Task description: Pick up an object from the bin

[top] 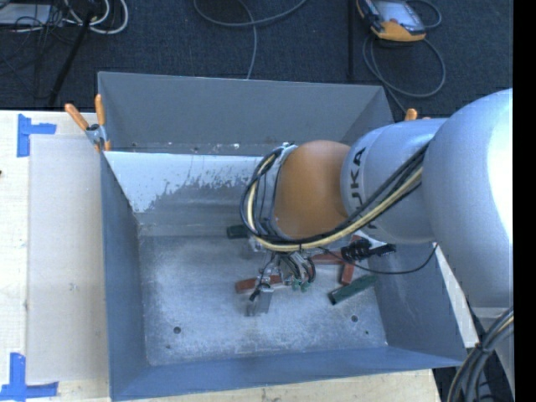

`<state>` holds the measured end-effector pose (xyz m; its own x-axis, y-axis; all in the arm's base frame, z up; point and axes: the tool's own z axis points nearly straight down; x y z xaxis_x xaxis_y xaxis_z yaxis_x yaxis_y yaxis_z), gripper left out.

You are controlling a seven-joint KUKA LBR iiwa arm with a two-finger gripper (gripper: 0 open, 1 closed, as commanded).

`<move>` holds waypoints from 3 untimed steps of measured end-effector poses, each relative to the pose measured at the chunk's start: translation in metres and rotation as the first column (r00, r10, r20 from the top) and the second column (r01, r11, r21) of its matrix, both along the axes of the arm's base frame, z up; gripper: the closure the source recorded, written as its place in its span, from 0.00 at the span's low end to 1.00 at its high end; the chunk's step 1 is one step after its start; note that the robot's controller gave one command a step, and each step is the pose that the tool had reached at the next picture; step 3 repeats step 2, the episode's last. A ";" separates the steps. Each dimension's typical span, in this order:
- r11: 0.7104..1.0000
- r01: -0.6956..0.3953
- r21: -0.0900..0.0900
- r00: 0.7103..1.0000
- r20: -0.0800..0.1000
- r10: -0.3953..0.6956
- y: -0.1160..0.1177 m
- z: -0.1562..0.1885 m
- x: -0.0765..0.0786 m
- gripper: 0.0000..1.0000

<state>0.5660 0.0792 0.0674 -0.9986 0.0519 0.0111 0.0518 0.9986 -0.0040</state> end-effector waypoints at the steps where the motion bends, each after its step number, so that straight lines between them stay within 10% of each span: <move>1: 1.000 0.001 0.004 1.000 0.009 -0.002 0.003 0.004 0.004 1.00; 2: 1.000 -0.026 0.005 0.999 0.021 0.026 0.022 0.177 0.017 1.00; 3: 1.000 -0.026 0.005 0.999 0.021 0.026 0.022 0.177 0.017 1.00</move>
Offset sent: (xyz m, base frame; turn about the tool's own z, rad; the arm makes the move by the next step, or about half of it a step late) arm 0.0000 0.0000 0.0000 0.0000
